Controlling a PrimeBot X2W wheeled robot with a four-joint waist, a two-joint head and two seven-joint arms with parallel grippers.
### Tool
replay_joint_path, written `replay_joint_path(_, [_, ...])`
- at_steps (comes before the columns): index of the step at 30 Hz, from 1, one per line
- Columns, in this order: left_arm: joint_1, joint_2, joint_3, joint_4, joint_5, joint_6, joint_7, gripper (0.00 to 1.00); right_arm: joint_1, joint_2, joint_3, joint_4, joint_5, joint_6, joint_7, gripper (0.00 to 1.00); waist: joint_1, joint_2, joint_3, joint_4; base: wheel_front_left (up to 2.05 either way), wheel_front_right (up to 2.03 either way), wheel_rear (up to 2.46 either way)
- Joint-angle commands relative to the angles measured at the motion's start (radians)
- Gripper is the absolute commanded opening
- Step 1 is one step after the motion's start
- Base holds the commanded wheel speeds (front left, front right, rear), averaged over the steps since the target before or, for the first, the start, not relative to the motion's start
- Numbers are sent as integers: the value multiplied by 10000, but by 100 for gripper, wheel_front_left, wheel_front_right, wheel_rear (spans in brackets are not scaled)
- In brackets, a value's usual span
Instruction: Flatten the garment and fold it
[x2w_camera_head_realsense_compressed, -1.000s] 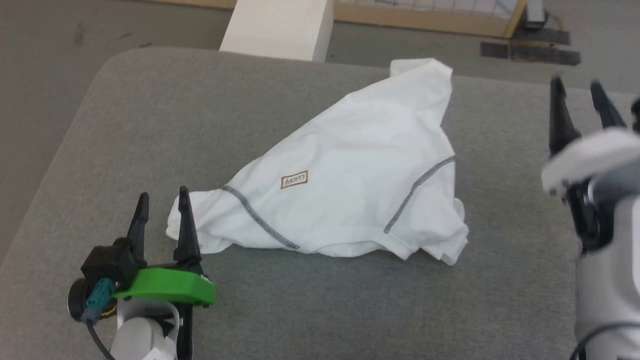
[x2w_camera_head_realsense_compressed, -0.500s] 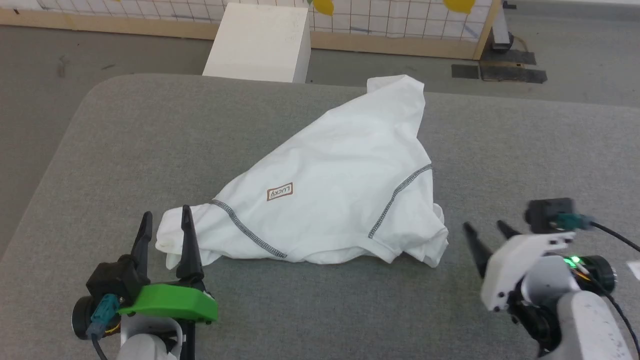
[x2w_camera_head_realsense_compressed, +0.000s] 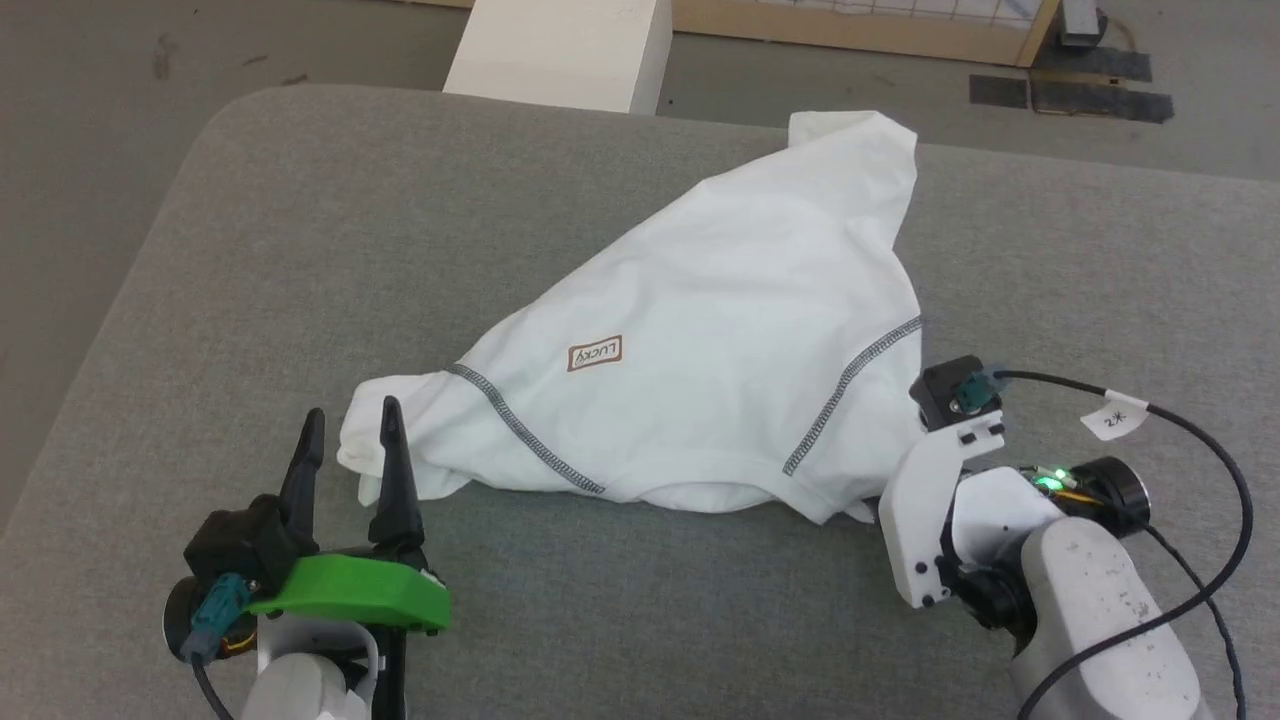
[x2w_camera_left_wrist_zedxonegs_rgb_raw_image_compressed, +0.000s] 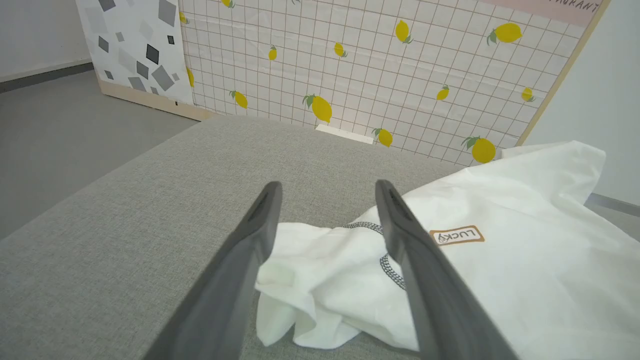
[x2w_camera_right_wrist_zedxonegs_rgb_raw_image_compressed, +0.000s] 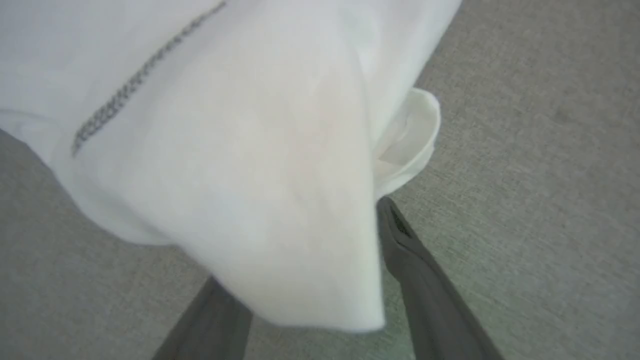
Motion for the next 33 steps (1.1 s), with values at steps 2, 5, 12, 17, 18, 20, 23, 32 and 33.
replay_joint_path(2, [-139,-24,39,8,3,63,-47,100,-108,-4,37,178,59,-15,-104,0,0,0,46,58,0,0,0])
replay_joint_path(5, [-107,-24,87,29,12,91,-47,100,16,-383,91,30,251,-15,-174,0,0,0,-113,-5,0,0,0])
replay_joint_path(12, [10,-24,126,-9,125,55,-47,100,304,-2097,-1335,-1419,736,-15,278,0,0,0,-284,-335,0,0,0])
replay_joint_path(17, [-63,-24,72,-35,127,34,-47,100,174,-3249,-2663,-1945,662,-15,909,0,0,0,-176,-496,0,0,0])
replay_joint_path(18, [-88,-24,51,-31,133,18,-47,100,118,-3498,-2886,-1909,567,-15,1005,0,0,0,-136,-495,0,0,0])
replay_joint_path(20, [-137,-24,23,-27,134,-6,-47,100,-16,-3801,-3242,-1789,422,-15,1054,0,0,0,-52,-476,0,0,0])
replay_joint_path(23, [-243,-24,2,-34,151,-51,-47,100,-344,-4195,-3806,-1464,81,-15,879,0,0,0,162,-386,0,0,0])
replay_joint_path(32, [-388,-24,123,29,199,-117,-47,100,-1072,-3816,-5308,-568,-1076,-15,-259,100,0,0,467,-90,0,0,0])
replay_joint_path(33, [-376,-24,142,35,196,-118,-47,100,-1086,-3725,-5336,-541,-1133,-15,-366,100,0,0,464,-94,0,0,0])
